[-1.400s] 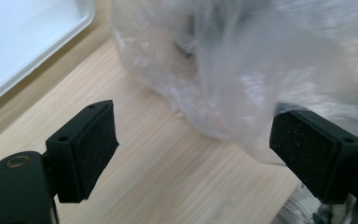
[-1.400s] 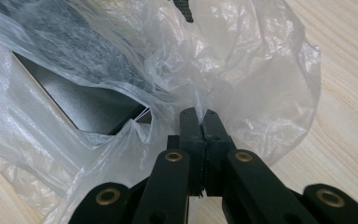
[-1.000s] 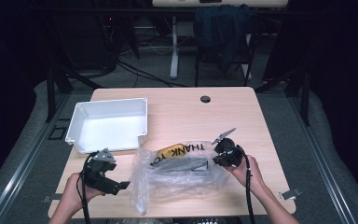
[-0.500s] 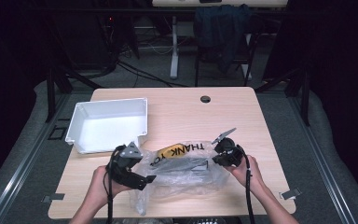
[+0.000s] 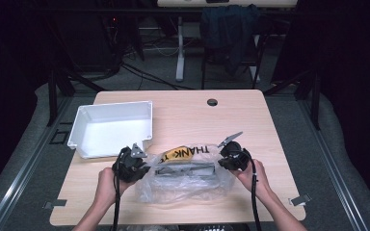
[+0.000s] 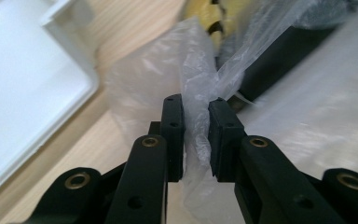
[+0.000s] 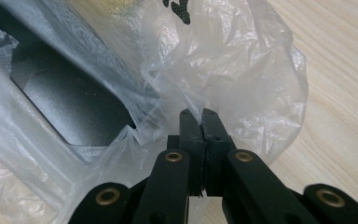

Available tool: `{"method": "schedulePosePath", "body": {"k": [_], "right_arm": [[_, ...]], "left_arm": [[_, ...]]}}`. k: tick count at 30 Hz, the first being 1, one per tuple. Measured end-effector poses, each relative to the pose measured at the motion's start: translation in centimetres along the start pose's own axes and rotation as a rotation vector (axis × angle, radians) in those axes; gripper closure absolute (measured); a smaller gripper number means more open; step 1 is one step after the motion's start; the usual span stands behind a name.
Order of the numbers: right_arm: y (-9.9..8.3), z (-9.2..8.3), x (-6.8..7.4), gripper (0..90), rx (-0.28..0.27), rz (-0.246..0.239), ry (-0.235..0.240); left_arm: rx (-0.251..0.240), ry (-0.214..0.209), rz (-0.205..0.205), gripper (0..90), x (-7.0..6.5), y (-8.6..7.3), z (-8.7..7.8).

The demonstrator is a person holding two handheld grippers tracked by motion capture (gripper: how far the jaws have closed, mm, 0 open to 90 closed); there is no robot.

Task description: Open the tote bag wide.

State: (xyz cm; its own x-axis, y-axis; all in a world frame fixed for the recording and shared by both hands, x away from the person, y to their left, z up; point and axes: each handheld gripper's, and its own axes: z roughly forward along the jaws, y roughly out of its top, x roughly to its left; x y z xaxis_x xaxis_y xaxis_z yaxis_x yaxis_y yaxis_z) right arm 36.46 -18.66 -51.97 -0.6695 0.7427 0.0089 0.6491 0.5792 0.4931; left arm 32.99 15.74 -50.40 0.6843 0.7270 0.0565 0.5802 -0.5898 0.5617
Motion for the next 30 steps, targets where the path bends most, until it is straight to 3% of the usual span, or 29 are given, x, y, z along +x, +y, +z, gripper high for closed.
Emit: {"method": "schedulePosePath", "body": {"k": [4,9,12,16,19,25,30], "right_arm": [[0.1,0.3,0.1,89.3,0.008,-0.040,-0.027],[-0.1,0.8,0.2,89.4,0.014,-0.044,-0.086],[-0.2,1.4,0.1,89.4,0.060,-0.070,-0.096],[-0.3,1.7,0.3,89.4,0.113,-0.088,-0.072],[-0.4,1.9,0.2,88.6,0.119,-0.092,-0.069],[-0.5,1.9,-0.2,77.0,0.136,-0.104,-0.115],[-0.4,0.3,-0.9,53.2,0.080,-0.055,-0.083]], "left_arm": [[0.010,0.012,-0.040,80.1,1.0,0.2,1.4],[0.036,0.030,-0.035,81.6,1.2,0.6,2.7],[0.068,0.028,-0.023,82.2,1.1,0.7,3.4],[0.121,-0.031,-0.011,83.8,0.8,0.1,3.9],[0.167,-0.072,0.009,84.3,0.2,-0.4,4.3],[0.217,-0.099,0.062,84.5,-1.4,-1.2,4.5],[0.212,-0.110,0.046,83.6,-1.3,-1.4,4.1]]}}
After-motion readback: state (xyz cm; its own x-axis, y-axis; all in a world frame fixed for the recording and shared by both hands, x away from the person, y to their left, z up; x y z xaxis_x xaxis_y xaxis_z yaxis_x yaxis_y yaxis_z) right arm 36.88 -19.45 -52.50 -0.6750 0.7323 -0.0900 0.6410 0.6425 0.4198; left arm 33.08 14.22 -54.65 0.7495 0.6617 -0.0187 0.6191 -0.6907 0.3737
